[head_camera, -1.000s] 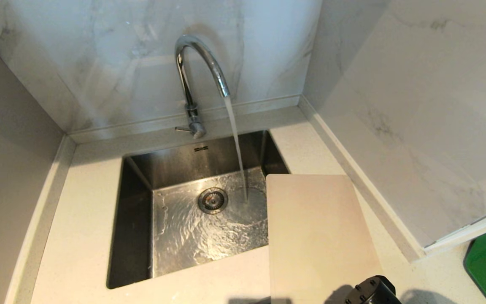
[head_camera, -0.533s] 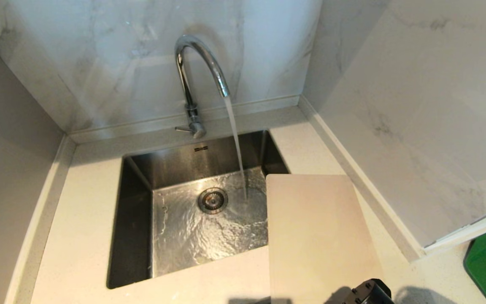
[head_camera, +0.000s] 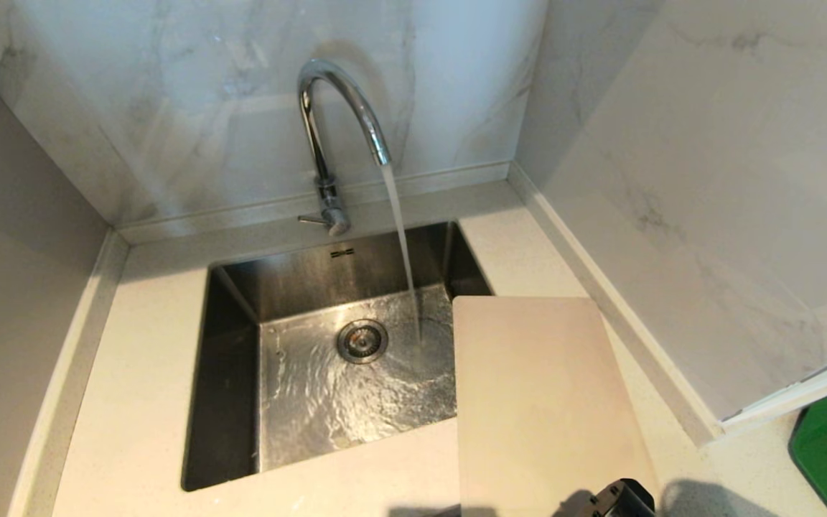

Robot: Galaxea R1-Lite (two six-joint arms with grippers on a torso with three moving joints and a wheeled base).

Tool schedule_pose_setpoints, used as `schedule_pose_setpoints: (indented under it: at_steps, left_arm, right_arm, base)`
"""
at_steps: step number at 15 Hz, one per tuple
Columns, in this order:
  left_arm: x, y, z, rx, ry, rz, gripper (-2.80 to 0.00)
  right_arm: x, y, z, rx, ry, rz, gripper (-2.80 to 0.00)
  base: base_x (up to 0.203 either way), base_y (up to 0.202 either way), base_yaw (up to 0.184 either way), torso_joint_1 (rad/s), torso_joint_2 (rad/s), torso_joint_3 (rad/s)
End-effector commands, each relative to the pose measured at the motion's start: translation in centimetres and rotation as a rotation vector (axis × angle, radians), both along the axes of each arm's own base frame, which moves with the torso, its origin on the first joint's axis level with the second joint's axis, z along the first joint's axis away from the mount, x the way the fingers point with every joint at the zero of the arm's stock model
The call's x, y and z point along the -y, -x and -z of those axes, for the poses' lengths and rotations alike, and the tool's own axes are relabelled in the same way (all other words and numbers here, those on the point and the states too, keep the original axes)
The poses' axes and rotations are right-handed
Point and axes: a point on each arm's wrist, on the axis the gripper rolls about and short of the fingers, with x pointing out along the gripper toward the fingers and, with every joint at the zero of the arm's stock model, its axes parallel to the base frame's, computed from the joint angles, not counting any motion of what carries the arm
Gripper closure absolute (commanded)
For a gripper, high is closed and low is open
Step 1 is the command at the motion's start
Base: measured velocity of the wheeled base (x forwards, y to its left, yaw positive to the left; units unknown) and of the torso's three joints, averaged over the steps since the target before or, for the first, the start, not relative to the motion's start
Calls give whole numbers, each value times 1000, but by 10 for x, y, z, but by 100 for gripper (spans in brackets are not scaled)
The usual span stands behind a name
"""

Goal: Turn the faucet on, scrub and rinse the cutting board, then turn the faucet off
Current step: Pick up the cutting board

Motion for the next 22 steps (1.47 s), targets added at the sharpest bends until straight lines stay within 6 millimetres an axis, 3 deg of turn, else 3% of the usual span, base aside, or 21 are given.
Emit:
schedule_pose_setpoints:
  at_steps: [1, 6, 12, 22]
  left_arm:
    - [0, 0, 0, 2, 0, 0, 0]
    - [0, 0, 0, 2, 0, 0, 0]
    - [0, 0, 0, 2, 0, 0, 0]
    - [0, 0, 0, 2, 0, 0, 0]
  right_arm:
    - [-1, -1, 5, -18, 19, -5, -280]
    - [-6, -8, 17, -13, 15, -3, -280]
    - [-3, -4, 16, -6, 15, -7, -280]
    - [-13, -17, 47, -60, 60, -3, -280]
  base:
    - [0, 0, 0, 0, 0, 0]
    - [0, 0, 0, 0, 0, 0]
    - [0, 0, 0, 0, 0, 0]
    - [0, 0, 0, 0, 0, 0]
